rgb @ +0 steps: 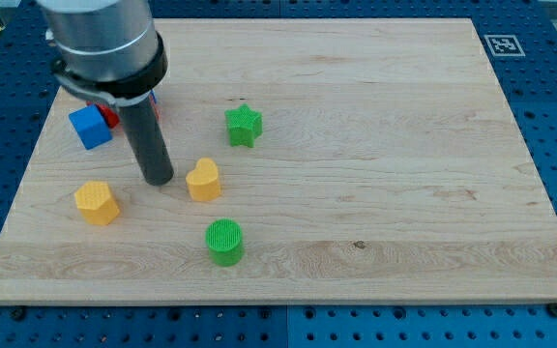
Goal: Move the heart right to the green star
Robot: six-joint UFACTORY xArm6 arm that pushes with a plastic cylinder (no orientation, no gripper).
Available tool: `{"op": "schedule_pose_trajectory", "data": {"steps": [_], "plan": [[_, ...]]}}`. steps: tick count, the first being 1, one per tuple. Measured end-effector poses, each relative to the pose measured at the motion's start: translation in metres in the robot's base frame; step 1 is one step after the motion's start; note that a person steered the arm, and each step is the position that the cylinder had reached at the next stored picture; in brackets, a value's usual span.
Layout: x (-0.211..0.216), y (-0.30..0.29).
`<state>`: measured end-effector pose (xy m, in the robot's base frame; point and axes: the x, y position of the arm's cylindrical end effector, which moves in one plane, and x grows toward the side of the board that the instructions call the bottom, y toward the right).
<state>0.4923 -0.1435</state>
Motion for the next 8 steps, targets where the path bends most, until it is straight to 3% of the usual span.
{"op": "schedule_pose_trajectory", "data": {"steps": [2, 4, 8], "plan": [[0.002, 0.026], [0.038, 0.076], [0.011, 0.155]]}}
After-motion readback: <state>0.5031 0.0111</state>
